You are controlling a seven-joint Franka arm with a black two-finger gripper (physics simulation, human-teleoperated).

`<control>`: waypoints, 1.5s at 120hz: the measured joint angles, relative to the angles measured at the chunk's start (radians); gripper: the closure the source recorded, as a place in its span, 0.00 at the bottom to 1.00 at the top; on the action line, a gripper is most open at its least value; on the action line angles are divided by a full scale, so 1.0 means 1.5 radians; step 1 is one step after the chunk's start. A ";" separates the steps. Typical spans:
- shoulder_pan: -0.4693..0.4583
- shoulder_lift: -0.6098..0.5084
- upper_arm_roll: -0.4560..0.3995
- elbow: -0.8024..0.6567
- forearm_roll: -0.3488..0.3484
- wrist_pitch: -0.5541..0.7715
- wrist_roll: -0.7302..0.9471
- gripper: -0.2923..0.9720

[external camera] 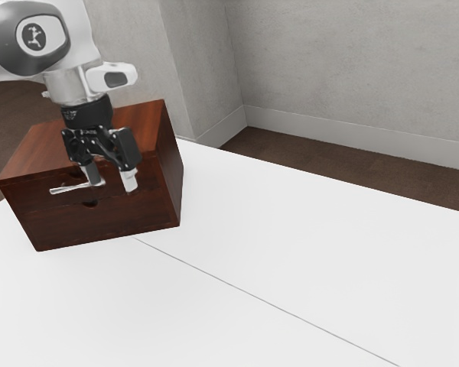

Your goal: Pull the drawer handle with one arm to open the drawer

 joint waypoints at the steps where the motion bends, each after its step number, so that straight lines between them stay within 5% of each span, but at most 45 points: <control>1: 0.005 0.000 0.000 0.000 0.000 0.007 0.001 0.23; 24: 0.077 0.001 0.000 0.001 -0.003 0.115 0.028 0.23; 35: 0.084 -0.067 0.003 0.132 0.019 0.100 0.039 0.23; 50: 0.009 -0.142 0.008 0.197 0.073 0.057 0.148 0.23; 74: -0.002 -0.067 0.047 0.133 0.077 0.043 0.380 0.23; 96: 0.006 -0.077 0.112 0.075 0.075 0.034 0.543 0.24; 107: 0.003 -0.208 0.147 -0.166 0.069 0.151 0.601 0.24; 119: -0.001 -0.246 0.162 -0.280 0.083 0.281 0.652 0.23; 150: -0.001 -0.203 0.182 -0.361 0.105 0.579 0.765 0.31; 180: 0.004 -0.213 0.193 -0.409 0.112 0.697 0.832 0.40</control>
